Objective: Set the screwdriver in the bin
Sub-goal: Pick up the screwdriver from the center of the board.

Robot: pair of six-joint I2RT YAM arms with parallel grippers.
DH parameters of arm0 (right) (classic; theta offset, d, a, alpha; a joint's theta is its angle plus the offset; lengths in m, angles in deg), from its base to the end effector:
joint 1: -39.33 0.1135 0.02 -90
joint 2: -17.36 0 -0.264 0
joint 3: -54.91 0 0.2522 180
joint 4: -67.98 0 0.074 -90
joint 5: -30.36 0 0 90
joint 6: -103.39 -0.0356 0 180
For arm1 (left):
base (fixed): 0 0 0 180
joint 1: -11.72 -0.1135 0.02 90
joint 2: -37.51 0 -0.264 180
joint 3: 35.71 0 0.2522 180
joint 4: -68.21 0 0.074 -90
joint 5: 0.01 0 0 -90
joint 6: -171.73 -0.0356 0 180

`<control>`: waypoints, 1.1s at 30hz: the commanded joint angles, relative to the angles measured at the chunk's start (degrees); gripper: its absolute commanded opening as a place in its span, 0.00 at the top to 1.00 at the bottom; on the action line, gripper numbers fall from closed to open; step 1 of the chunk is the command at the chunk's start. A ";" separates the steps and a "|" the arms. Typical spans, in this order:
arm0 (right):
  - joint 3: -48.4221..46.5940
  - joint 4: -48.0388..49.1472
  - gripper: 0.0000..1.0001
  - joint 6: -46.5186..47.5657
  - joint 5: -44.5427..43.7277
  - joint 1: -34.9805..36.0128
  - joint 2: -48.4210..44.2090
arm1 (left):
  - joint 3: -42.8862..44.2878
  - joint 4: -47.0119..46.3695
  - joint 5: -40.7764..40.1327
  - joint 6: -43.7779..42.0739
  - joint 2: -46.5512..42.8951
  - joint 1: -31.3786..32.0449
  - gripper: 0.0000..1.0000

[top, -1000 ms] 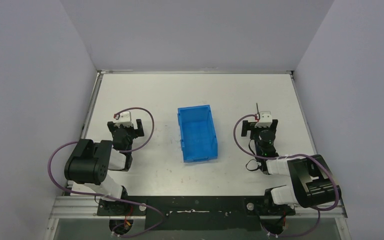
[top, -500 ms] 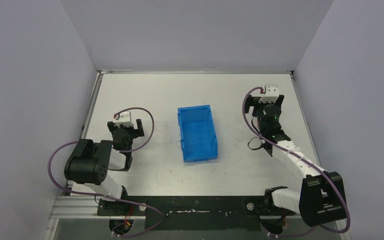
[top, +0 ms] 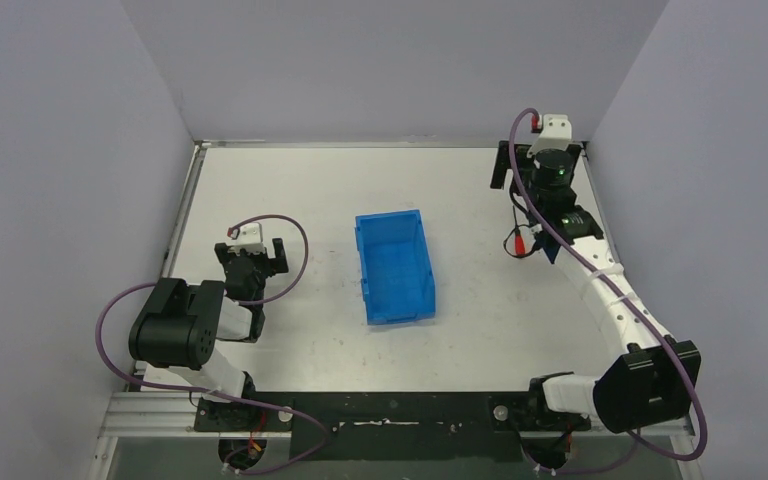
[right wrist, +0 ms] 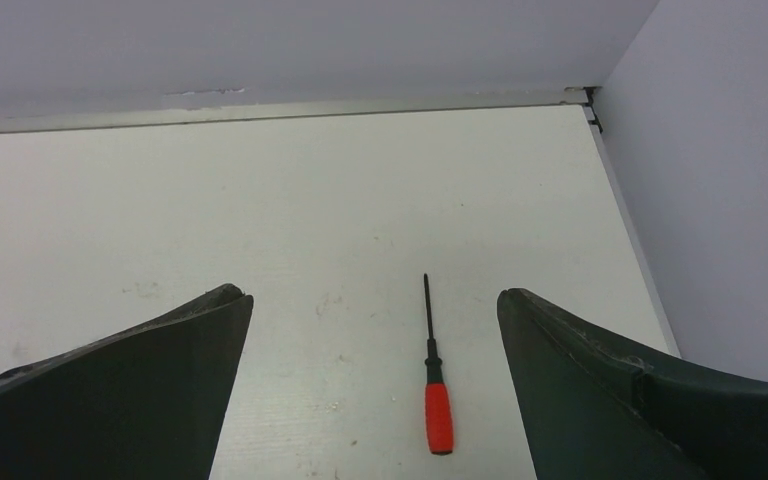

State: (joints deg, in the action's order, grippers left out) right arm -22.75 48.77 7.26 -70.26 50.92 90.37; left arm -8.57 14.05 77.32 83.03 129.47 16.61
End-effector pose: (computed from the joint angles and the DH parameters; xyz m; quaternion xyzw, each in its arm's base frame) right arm 0.2949 0.0538 0.3590 0.0190 0.7894 0.0215 0.6132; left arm 0.2430 -0.0130 0.1290 -0.0464 0.7669 0.0506 0.6381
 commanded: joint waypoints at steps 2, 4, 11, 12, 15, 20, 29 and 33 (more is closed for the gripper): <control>-5.68 -8.67 0.00 -0.54 -0.48 -0.39 1.87 | 1.11 -1.52 -0.25 0.63 0.26 -0.23 0.03; -6.43 -9.72 0.00 -0.61 -0.19 -0.71 2.81 | 1.11 -1.52 -0.25 0.64 0.28 -0.25 0.03; -12.92 -18.48 0.03 -2.86 8.13 -6.73 11.20 | 1.10 -1.52 -0.25 0.63 0.26 -0.23 0.03; -13.15 -19.03 0.04 -3.01 8.37 -7.21 12.77 | 1.11 -1.56 -0.25 0.63 0.29 -0.23 0.03; -12.93 -19.63 0.05 -3.36 9.04 -8.40 15.93 | 1.11 -1.53 -0.25 0.64 0.31 -0.23 0.03; -12.48 -20.52 0.09 -4.47 9.69 -10.14 22.27 | 1.11 -1.58 -0.25 0.63 0.26 -0.23 0.03; -8.19 -17.23 0.16 -6.43 12.24 -11.48 30.15 | 1.11 -1.53 -0.25 0.63 0.24 -0.25 0.03; -7.11 -16.50 0.21 -6.35 11.37 -13.03 32.49 | 1.11 -1.58 -0.25 0.63 0.31 -0.23 0.03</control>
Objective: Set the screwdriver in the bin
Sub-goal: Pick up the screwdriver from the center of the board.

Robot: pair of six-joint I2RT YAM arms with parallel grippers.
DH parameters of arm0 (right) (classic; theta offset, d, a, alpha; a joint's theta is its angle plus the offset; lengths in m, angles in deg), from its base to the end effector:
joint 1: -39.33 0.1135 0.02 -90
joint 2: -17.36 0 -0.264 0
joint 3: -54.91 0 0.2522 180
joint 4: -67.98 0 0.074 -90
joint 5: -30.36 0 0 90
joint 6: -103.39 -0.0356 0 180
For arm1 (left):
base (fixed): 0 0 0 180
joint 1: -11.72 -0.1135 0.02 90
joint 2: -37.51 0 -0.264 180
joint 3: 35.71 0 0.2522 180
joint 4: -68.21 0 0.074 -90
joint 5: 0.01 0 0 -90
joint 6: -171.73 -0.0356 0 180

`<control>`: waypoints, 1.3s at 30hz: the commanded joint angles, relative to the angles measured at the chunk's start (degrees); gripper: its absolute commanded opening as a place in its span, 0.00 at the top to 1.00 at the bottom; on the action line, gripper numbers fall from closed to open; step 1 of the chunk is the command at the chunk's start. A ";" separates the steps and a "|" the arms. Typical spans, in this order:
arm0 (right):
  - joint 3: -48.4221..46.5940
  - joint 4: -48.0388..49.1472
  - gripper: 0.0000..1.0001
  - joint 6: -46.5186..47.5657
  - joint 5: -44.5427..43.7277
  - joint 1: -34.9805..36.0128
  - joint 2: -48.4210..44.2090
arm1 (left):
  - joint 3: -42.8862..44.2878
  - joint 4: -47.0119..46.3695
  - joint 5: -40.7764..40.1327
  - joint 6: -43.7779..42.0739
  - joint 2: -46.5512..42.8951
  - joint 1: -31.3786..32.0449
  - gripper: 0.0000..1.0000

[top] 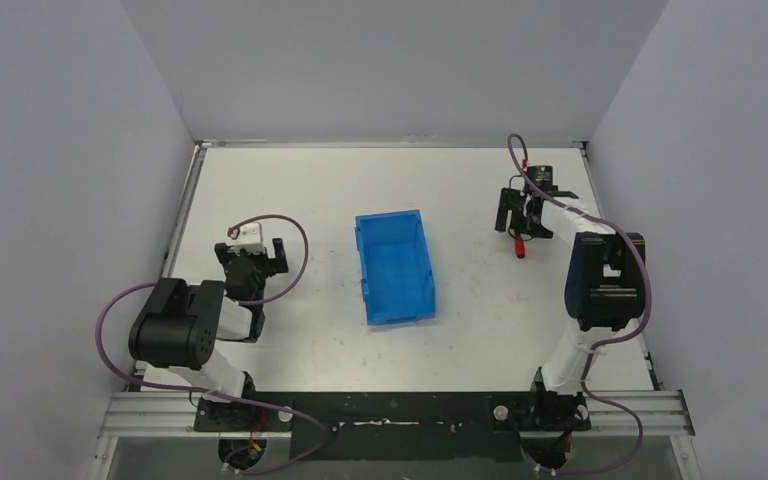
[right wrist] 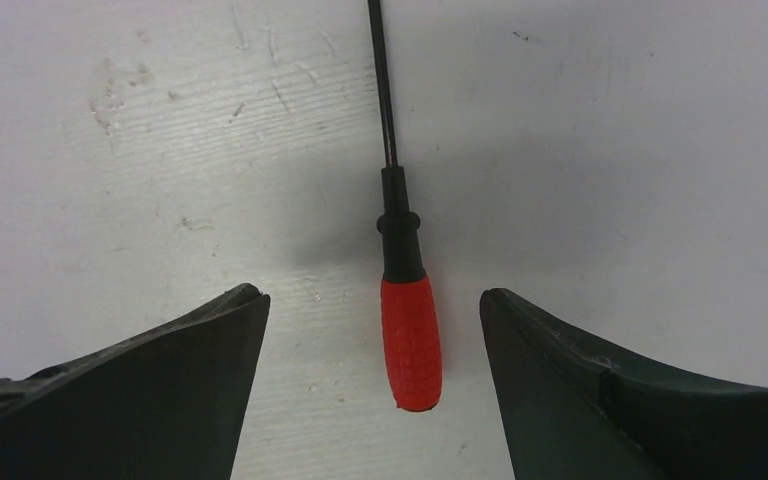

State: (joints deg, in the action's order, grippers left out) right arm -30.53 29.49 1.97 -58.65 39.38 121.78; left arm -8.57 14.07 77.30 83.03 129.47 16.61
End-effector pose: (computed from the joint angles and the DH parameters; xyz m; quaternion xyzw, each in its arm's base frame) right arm 0.3832 0.0009 0.1948 0.0927 0.9555 0.0362 0.2778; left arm 0.2430 -0.0129 0.1290 -0.0465 0.7670 0.0507 0.6380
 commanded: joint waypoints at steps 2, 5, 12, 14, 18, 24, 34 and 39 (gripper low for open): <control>1.26 3.23 0.26 -1.02 -0.14 -1.76 1.96 | 1.10 -1.58 -0.23 0.64 0.30 -0.23 0.03; 2.20 4.14 0.36 -1.02 0.01 -2.00 2.95 | 1.11 -1.54 -0.22 0.63 0.27 -0.23 0.03; 2.69 4.26 0.65 -0.54 0.43 -2.21 4.54 | 1.11 -1.60 -0.23 0.64 0.24 -0.23 0.03; 2.57 4.00 0.70 -0.28 0.41 -2.19 4.50 | 1.11 -1.55 -0.26 0.63 0.25 -0.23 0.03; 2.15 3.53 0.84 0.07 0.32 -2.21 4.10 | 1.11 -1.59 -0.23 0.63 0.27 -0.23 0.03; -0.33 0.53 0.93 0.39 0.02 -2.11 1.48 | 1.11 -1.57 -0.23 0.63 0.24 -0.25 0.03; -9.11 -8.04 0.97 0.93 -0.82 -2.03 -5.57 | 1.11 -1.54 -0.23 0.63 0.23 -0.23 0.03; -14.71 -12.51 0.97 1.23 -0.82 -2.05 -8.76 | 1.11 -1.61 -0.23 0.65 0.23 -0.23 0.03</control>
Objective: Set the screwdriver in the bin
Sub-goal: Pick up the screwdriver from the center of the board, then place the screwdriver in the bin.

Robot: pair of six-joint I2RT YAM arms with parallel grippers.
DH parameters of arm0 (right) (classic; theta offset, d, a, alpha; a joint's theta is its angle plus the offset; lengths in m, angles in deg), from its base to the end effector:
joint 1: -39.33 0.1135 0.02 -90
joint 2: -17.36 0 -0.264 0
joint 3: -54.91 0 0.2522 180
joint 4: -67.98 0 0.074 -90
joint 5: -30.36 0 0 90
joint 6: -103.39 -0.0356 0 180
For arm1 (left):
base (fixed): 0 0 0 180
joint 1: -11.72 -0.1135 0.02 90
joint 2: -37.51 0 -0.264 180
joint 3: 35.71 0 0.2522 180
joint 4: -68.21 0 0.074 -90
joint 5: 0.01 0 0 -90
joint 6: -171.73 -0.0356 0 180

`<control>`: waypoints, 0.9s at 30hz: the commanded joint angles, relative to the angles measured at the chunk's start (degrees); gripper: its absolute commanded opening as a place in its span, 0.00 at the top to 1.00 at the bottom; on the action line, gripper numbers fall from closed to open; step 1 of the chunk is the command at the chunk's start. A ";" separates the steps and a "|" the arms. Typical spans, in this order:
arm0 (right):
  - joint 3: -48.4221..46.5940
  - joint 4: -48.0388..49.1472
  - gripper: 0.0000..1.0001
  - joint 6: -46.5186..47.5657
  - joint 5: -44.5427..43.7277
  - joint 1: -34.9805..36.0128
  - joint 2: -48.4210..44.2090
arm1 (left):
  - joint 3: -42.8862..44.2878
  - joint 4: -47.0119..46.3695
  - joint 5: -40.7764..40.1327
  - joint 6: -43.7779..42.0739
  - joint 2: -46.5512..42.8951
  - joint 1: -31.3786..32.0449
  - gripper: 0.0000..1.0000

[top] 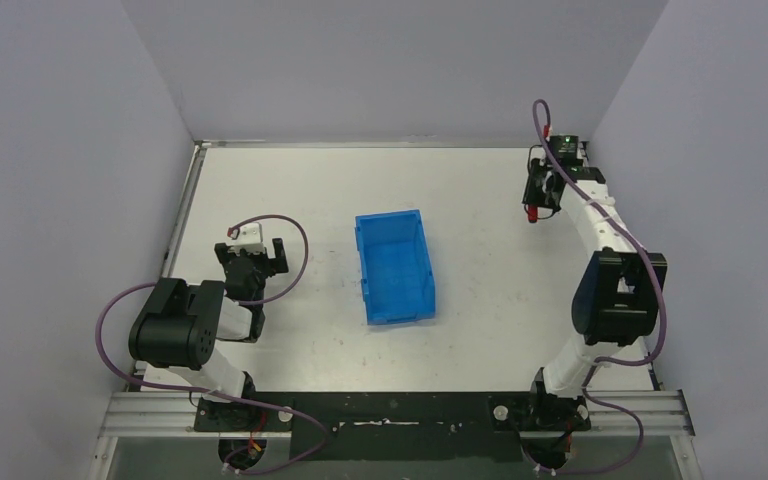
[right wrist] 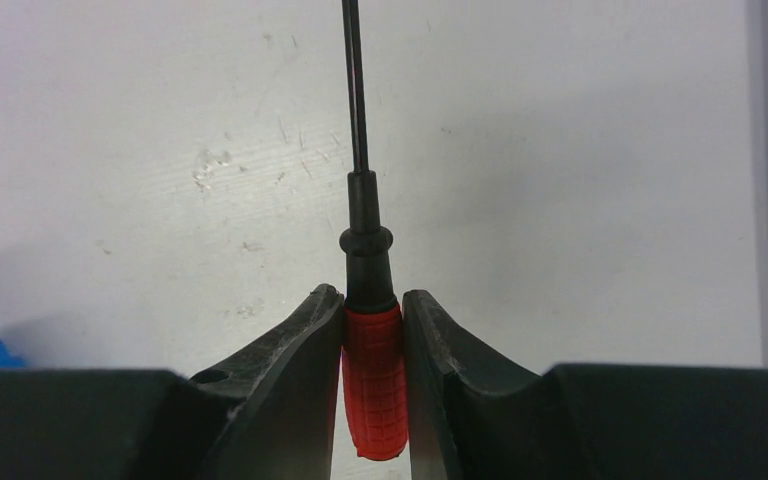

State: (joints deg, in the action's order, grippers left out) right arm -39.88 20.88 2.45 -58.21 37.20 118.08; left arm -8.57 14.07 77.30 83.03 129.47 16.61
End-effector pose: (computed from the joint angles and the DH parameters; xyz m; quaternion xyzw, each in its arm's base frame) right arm 0.3856 -0.0135 0.2593 0.1040 0.9426 0.0361 0.3152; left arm 0.2430 -0.0129 0.1290 -0.0465 0.7670 0.0507 0.6380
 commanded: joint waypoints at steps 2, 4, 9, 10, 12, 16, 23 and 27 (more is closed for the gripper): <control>-7.79 -5.50 0.97 0.93 -1.26 0.22 -6.08 | 1.11 -1.58 -0.23 0.64 0.30 -0.23 0.03; -10.53 -7.26 0.97 1.13 -1.26 0.36 -6.92 | 1.11 -1.56 -0.23 0.64 0.24 -0.25 0.03; -17.63 -11.46 0.97 1.37 -1.08 1.17 -8.82 | 1.12 -1.58 -0.23 0.63 0.28 -0.23 0.03; -18.99 -12.18 0.97 1.36 -1.08 1.38 -9.17 | 1.11 -1.55 -0.23 0.63 0.24 -0.23 0.03; -21.72 -13.76 0.97 1.42 -1.17 1.75 -9.74 | 1.11 -1.55 -0.23 0.63 0.26 -0.23 0.03; -26.84 -16.76 0.97 1.44 -1.26 2.39 -10.43 | 1.11 -1.56 -0.23 0.63 0.29 -0.27 0.03; -29.44 -20.61 0.97 0.10 -3.80 6.68 -10.95 | 1.11 -1.59 -0.23 0.64 0.28 -0.23 0.03; -28.99 -21.02 0.97 -1.43 -5.29 10.98 -10.74 | 1.11 -1.54 -0.23 0.63 0.26 -0.23 0.03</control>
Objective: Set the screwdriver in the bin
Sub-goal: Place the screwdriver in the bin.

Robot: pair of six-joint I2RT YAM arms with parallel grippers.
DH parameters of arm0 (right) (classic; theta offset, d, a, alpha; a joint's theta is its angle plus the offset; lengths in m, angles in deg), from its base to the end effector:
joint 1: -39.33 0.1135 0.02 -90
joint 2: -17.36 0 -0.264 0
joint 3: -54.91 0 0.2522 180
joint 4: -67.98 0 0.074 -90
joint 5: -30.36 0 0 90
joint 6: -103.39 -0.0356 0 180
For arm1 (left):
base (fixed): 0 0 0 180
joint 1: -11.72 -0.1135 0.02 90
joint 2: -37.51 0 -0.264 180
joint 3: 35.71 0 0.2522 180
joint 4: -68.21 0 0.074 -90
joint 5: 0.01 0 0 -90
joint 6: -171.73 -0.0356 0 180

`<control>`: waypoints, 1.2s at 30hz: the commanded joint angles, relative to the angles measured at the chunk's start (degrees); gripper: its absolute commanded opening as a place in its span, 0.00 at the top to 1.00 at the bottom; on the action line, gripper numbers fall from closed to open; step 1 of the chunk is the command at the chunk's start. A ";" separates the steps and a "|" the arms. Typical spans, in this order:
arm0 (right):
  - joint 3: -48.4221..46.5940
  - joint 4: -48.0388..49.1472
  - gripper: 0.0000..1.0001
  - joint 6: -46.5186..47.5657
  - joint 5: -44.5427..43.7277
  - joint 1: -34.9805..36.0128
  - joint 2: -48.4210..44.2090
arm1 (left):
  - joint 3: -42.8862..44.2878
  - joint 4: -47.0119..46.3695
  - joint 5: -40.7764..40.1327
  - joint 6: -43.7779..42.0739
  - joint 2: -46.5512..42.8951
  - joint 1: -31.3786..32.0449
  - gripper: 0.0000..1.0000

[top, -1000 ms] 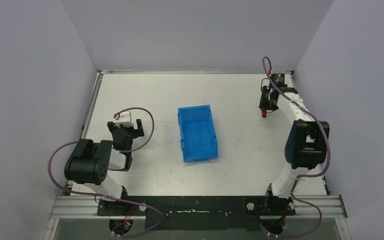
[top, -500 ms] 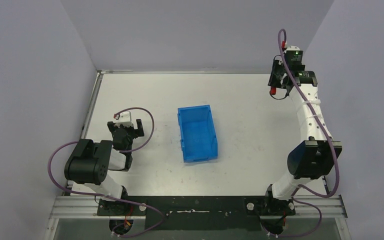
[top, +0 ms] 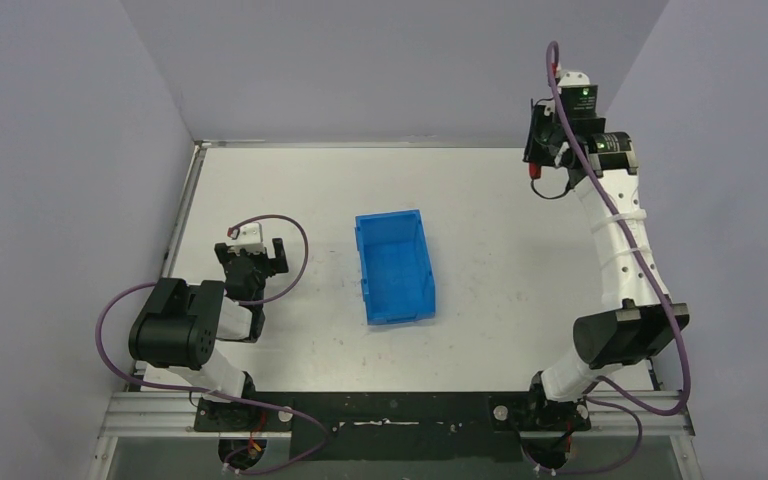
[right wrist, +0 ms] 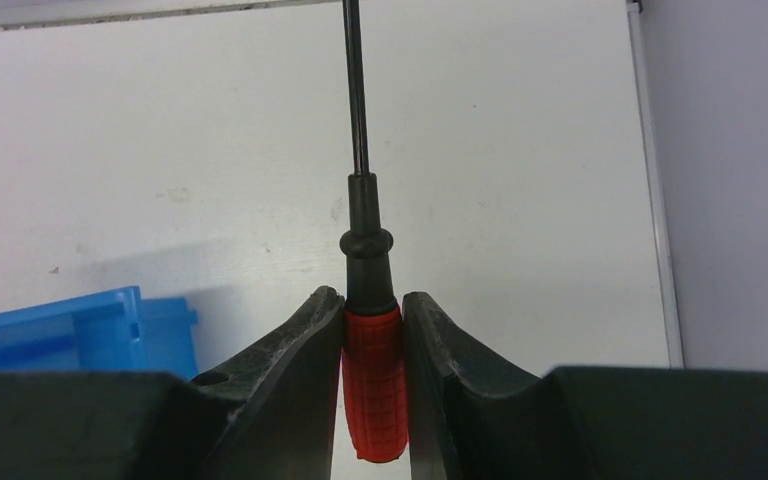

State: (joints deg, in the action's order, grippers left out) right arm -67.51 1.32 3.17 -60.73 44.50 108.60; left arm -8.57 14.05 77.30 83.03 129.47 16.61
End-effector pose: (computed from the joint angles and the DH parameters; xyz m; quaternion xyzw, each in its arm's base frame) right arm 0.3294 0.0291 0.4444 0.0435 0.8878 0.0529 0.4550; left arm 0.2430 -0.0129 0.1290 -0.0466 0.7669 0.0507 0.6381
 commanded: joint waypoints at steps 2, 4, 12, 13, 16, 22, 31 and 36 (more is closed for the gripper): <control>-0.85 -1.17 0.97 -3.34 -2.79 5.76 -1.16 | 1.11 -1.57 -0.23 0.63 0.29 -0.23 0.03; -0.34 -0.56 0.97 -4.65 -2.79 7.91 -0.83 | 1.16 -1.58 -0.23 0.63 0.25 -0.28 0.03; -1.57 1.73 0.98 -9.89 -5.36 19.41 1.78 | 1.11 -1.51 -0.24 0.63 0.25 -0.23 0.03; -1.94 2.18 0.98 -10.52 -5.51 20.78 2.14 | 1.11 -1.56 -0.23 0.63 0.26 -0.23 0.03; -3.78 3.17 0.98 -12.26 -6.67 25.44 3.77 | 1.11 -1.52 -0.23 0.63 0.26 -0.23 0.03; -9.81 3.46 0.99 -14.06 -8.28 32.02 7.90 | 1.11 -1.55 -0.23 0.66 0.28 -0.23 0.03; -12.10 5.58 1.00 -16.23 -10.12 36.80 9.48 | 1.11 -1.52 -0.23 0.63 0.28 -0.23 0.03; -10.45 5.72 1.00 -16.84 -10.81 38.30 8.69 | 1.11 -1.52 -0.23 0.66 0.26 -0.23 0.03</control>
State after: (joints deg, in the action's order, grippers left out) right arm -77.13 4.40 -12.04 -69.12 81.63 118.50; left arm -8.57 14.07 77.30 83.03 129.47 16.61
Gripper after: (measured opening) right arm 0.259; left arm 0.971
